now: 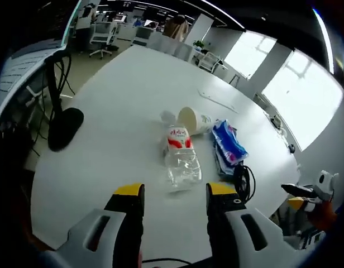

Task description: Arrange the tabletop items into an orderly group along one side of the table until the central work area is clear of visible clutter.

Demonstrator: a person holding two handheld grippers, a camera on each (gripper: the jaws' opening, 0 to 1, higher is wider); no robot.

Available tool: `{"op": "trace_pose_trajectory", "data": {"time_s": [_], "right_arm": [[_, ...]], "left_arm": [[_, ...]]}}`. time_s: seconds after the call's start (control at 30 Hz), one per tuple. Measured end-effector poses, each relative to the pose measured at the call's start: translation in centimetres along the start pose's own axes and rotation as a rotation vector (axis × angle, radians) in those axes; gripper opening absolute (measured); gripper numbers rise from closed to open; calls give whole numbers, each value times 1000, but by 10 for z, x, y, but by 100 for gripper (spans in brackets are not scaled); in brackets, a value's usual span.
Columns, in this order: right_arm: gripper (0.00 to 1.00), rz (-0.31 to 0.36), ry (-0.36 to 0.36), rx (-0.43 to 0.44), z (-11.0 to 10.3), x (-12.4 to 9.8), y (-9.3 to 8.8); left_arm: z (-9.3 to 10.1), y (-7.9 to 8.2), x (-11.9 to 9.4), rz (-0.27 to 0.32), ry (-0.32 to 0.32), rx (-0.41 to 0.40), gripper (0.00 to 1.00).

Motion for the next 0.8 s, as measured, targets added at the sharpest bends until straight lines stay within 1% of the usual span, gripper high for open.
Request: {"op": "trace_pose_trajectory", "data": {"time_s": [0.2, 0.23, 0.33, 0.63, 0.7, 0.8], "right_arm": [[63, 0, 6, 2, -2, 1, -1], [63, -5, 9, 2, -2, 2, -3], [63, -12, 18, 0, -5, 3, -5], [63, -7, 17, 7, -4, 1, -6], [63, -9, 18, 9, -4, 2, -6], [63, -14, 22, 10, -5, 2, -8]], "left_arm": [[1, 7, 20, -30, 49, -70, 43], [2, 8, 26, -35, 52, -94, 43], [9, 14, 37, -44, 34, -121, 43], [25, 26, 63, -84, 45, -107, 43], [27, 27, 67, -99, 54, -88, 44], [30, 29, 76, -120, 67, -90, 44]]}}
Point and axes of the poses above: the point that each gripper's makers call its tool centre point, and the gripper's own axes: x roughly forward along the fingers, z roughly to its right, y roughly out of its top, the point moved 4 cm from there along -x, roughly backward along the fingers, and after that the axes turned 5 degrees about -x, right-handed, at the moved point
